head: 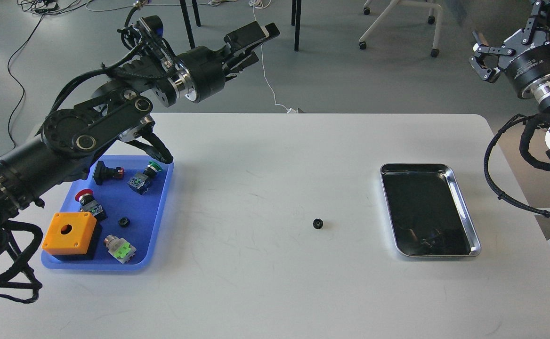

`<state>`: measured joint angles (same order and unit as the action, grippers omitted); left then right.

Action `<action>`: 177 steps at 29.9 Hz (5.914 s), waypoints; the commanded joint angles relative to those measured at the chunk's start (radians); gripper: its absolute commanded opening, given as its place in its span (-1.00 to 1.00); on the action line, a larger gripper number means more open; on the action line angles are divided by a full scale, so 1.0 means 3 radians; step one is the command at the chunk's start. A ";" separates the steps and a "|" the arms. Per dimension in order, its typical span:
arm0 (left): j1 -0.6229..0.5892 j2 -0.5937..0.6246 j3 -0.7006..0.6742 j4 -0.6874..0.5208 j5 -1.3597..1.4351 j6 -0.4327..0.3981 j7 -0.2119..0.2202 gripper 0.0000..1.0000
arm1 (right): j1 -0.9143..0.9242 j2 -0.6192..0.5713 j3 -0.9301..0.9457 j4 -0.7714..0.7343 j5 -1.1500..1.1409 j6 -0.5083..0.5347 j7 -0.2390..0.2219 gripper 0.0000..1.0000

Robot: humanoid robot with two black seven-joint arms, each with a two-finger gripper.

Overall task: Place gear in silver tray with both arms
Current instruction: 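Retract the left arm away from the table, then reach the right gripper toward the black gear on the table, then close the right gripper on the black gear, then lift the gear and carry it over the silver tray, then lower the gear into the silver tray and open the right gripper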

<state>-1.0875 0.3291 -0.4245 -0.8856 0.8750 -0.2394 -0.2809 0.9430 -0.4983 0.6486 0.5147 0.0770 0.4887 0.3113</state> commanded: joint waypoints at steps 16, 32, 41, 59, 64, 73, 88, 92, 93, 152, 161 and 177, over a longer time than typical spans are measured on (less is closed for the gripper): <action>0.0327 0.0836 -0.0364 0.0963 -0.3310 -0.0756 0.0011 0.96 | 0.1678 0.1052 -0.1824 -0.0090 -0.1248 0.0000 -0.0005 0.98; 0.0792 0.1020 -0.0727 0.1142 -0.3760 -0.0831 0.0046 0.97 | 0.2491 0.1661 -0.4457 0.0196 -0.1932 0.0000 0.0061 0.98; 0.0945 0.1296 -0.0835 0.1111 -0.3796 -0.0831 0.0046 0.97 | 0.2246 0.1661 -0.5041 0.0477 -0.2951 0.0000 0.0353 0.96; 0.0966 0.1306 -0.0840 0.1106 -0.3791 -0.0831 0.0046 0.97 | 0.2226 0.1661 -0.5240 0.1357 -0.3262 -0.0371 0.0591 0.90; 0.0971 0.1296 -0.0845 0.1106 -0.3796 -0.0831 0.0041 0.97 | 0.2108 0.1661 -0.5256 0.1357 -0.3697 -0.0672 0.0591 0.87; 0.0986 0.1296 -0.0845 0.1106 -0.3796 -0.0831 0.0041 0.97 | 0.1868 0.1661 -0.5261 0.1362 -0.3892 -0.0765 0.0591 0.70; 0.1017 0.1214 -0.0845 0.1106 -0.3796 -0.0831 0.0041 0.97 | 0.1750 0.1661 -0.5245 0.1235 -0.3948 -0.1046 0.0591 0.35; 0.1017 0.1214 -0.0845 0.1106 -0.3791 -0.0831 0.0041 0.97 | 0.1735 0.1661 -0.5245 0.1235 -0.3948 -0.1077 0.0591 0.35; 0.1017 0.1214 -0.0845 0.1106 -0.3796 -0.0831 0.0041 0.97 | 0.1724 0.1661 -0.5245 0.1235 -0.3948 -0.1077 0.0591 0.35; 0.1032 0.1347 -0.0845 0.1111 -0.3796 -0.0831 0.0041 0.97 | 0.2548 0.0957 -0.5491 0.1556 -0.4480 -0.1067 0.0591 -0.67; 0.1032 0.1317 -0.0845 0.1111 -0.3796 -0.0831 0.0041 0.97 | 0.2257 0.0357 -0.5588 0.1562 -0.4587 -0.1067 0.0591 -0.66; 0.1027 0.1301 -0.0835 0.1106 -0.3786 -0.0831 0.0041 0.97 | 0.1699 0.0357 -0.5465 0.1056 -0.4577 -0.1164 0.0591 -0.52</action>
<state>-0.7779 0.7185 -0.6780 -0.5539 -0.2623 -0.4887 -0.2685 1.4663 -0.4118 -0.9995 0.8352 -1.2966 0.1395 0.4886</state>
